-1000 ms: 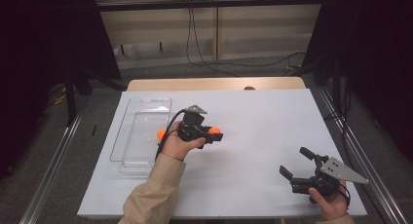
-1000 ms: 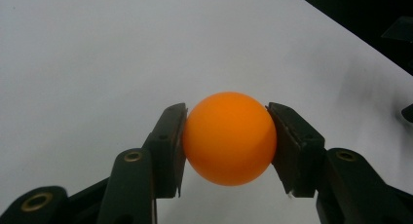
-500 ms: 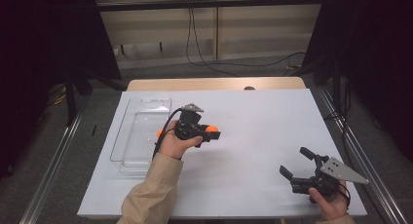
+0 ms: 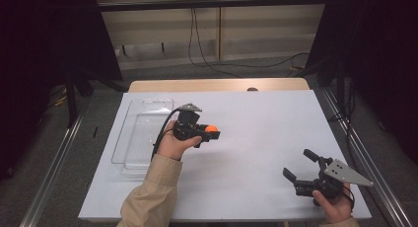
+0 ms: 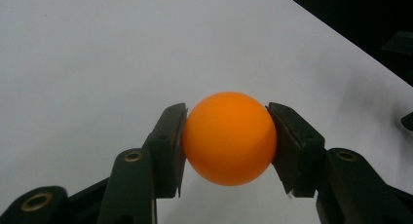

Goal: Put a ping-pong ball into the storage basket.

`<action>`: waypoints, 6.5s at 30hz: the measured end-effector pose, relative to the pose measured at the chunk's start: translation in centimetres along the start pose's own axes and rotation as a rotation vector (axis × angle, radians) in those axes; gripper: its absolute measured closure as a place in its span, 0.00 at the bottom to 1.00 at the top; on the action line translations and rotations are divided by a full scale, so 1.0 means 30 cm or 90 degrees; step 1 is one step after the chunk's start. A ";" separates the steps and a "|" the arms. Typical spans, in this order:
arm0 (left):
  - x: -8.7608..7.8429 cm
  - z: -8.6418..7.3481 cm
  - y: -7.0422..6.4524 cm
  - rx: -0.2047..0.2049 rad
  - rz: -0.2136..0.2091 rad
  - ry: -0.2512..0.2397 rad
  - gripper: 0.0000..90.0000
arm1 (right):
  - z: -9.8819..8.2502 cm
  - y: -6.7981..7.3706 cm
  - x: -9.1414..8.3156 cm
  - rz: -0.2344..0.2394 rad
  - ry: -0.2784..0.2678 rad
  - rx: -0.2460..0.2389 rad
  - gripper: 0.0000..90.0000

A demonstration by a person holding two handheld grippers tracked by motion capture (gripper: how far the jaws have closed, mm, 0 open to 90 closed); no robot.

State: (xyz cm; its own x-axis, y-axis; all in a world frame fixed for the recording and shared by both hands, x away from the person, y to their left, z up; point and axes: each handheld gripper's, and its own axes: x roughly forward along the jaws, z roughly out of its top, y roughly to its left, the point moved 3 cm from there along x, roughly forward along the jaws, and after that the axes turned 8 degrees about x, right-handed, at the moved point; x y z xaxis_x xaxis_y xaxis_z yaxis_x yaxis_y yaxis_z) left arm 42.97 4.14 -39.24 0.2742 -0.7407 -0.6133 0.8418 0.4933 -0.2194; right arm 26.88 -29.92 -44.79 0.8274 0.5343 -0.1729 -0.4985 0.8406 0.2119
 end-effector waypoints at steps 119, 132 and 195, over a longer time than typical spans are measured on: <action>-0.188 -0.028 0.134 -0.025 0.095 -0.038 0.56 | 0.001 0.002 0.004 0.003 -0.001 0.000 0.02; -0.202 -0.038 0.144 -0.027 0.103 -0.039 0.57 | 0.002 0.001 0.001 0.001 -0.001 -0.001 0.02; -0.353 -0.166 0.206 -0.058 0.190 -0.064 0.56 | 0.008 0.009 -0.017 0.000 -0.008 -0.003 0.02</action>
State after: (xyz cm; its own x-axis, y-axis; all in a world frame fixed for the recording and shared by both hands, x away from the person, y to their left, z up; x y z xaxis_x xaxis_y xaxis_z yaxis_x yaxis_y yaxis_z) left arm 42.95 17.29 -37.88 0.5505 -0.5968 -0.5838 0.6736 0.7306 -0.1117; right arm 26.39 -29.99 -44.40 0.8308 0.5329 -0.1609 -0.4994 0.8412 0.2075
